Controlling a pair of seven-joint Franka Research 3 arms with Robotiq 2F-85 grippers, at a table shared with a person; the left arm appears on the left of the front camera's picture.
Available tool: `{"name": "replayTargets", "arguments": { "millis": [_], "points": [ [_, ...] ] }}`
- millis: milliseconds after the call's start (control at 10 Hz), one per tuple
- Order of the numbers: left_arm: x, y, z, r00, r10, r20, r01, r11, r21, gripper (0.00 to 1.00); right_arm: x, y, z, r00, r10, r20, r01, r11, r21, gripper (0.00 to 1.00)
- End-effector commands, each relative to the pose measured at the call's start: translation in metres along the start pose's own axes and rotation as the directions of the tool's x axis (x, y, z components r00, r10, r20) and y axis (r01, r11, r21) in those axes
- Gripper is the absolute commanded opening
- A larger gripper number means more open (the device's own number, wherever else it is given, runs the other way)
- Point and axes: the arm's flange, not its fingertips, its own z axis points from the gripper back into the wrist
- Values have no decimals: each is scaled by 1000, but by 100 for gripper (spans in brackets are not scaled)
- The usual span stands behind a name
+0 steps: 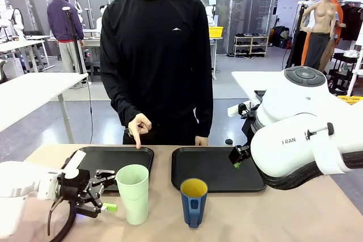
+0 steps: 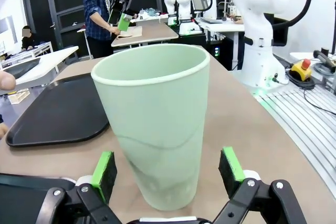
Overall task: Sort and store the cups by type.
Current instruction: Pick up the Reusable plastic cup.
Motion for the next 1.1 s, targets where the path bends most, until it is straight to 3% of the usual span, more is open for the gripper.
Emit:
{"name": "replayTargets", "arguments": {
  "millis": [0, 1000],
  "points": [
    [-4, 6, -10, 1000, 14, 3, -14, 1000, 10, 100, 0, 0, 0, 1000, 0, 0, 0, 1000, 0, 100],
    [-11, 10, -44, 997, 55, 60, -53, 998, -30, 100, 0, 0, 0, 1000, 0, 0, 0, 1000, 0, 100]
  ]
}}
